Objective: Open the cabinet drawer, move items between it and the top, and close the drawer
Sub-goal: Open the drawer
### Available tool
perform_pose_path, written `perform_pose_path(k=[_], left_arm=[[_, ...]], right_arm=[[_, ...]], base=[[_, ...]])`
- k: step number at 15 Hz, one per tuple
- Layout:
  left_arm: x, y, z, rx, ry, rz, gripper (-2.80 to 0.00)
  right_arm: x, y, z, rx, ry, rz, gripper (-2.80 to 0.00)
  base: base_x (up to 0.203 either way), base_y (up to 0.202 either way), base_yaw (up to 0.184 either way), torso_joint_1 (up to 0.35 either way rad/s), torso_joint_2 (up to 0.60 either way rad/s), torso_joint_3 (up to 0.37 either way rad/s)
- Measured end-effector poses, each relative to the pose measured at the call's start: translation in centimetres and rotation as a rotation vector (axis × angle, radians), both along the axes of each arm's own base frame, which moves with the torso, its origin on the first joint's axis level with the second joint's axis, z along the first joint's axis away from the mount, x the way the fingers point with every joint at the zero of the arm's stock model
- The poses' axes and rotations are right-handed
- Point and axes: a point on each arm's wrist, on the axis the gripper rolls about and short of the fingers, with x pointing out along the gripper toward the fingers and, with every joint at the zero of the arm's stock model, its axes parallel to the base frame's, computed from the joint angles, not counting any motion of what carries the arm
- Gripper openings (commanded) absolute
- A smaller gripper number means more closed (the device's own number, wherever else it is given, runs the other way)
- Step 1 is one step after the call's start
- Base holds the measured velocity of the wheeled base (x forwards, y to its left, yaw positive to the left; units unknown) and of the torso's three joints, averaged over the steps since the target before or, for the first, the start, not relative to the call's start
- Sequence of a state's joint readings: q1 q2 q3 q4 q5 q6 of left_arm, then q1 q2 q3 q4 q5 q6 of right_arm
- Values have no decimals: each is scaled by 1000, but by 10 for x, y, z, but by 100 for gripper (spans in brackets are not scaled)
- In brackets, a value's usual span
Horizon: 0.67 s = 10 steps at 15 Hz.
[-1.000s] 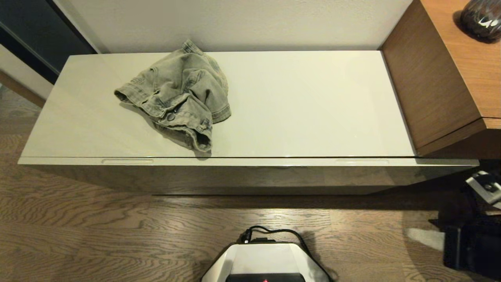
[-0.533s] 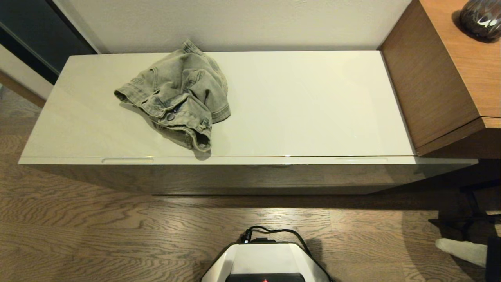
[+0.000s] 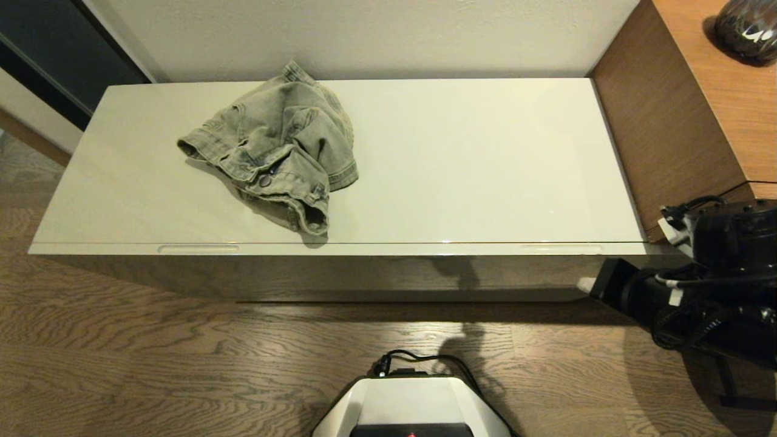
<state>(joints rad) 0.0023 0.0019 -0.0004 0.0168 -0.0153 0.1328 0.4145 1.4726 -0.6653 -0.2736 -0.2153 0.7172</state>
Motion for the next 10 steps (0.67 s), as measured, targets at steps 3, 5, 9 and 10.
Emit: perform_pose_path(k=[3,5,9,10], left_arm=[[0,0,0,0,1,2,-280],[0,0,0,0,2,2,-280],[0,0,0,0,2,2,-280],[0,0,0,0,2,2,-280]], right_arm=[[12,0,3,-1,-6,-21,-280],[13,-2,10,-2,-3,-27,-280],[13,-5,23,9,-19,-39,-280],[14,-6,23,16,-23,-43,-280]], base=[[0,0,0,0,0,0],[0,0,0,0,0,0],[0,0,0,0,0,0],[0,0,0,0,0,0]])
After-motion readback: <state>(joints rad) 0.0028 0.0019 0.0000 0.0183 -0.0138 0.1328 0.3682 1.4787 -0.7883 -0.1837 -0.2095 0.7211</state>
